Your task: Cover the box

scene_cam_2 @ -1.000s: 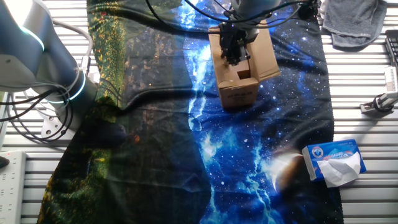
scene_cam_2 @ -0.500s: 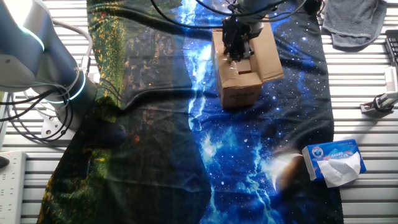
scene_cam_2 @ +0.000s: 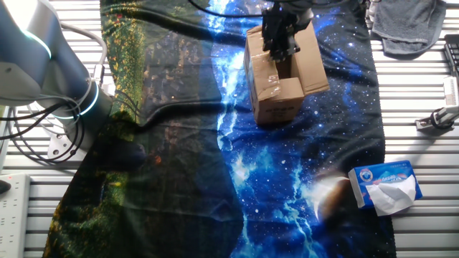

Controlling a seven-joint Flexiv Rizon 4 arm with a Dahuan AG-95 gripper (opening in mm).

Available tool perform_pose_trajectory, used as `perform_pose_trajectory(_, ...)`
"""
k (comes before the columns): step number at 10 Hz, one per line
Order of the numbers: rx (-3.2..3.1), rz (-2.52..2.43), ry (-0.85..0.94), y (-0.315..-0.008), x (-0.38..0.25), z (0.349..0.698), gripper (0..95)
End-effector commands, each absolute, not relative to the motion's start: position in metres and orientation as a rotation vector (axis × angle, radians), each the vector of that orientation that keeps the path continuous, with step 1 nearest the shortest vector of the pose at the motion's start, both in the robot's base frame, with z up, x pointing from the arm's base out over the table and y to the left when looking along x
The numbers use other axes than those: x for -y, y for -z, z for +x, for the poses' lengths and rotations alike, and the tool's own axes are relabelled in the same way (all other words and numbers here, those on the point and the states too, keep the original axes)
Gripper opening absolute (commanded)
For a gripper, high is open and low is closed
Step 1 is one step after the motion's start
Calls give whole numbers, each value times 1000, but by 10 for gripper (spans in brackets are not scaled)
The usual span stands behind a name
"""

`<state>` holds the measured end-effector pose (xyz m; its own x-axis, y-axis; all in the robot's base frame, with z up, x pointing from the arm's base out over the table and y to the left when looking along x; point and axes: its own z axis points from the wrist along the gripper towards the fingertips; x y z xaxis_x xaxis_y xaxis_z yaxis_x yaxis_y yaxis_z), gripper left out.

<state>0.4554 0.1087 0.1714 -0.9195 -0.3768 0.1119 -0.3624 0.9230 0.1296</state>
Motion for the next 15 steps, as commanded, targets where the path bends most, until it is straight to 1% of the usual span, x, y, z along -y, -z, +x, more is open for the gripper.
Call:
perform_pose_trajectory(1,2951,552,153,-174,-111,463,190)
perform_pose_trajectory(4,2961,521,142,-181,-120,485,190)
perform_pose_trajectory(6,2962,495,110,-191,-136,514,190)
perform_pose_trajectory(8,2974,487,89,-193,-146,530,190)
perform_pose_trajectory(10,2982,492,62,-187,-154,536,190)
perform_pose_trajectory(15,2953,507,37,-188,-153,536,190)
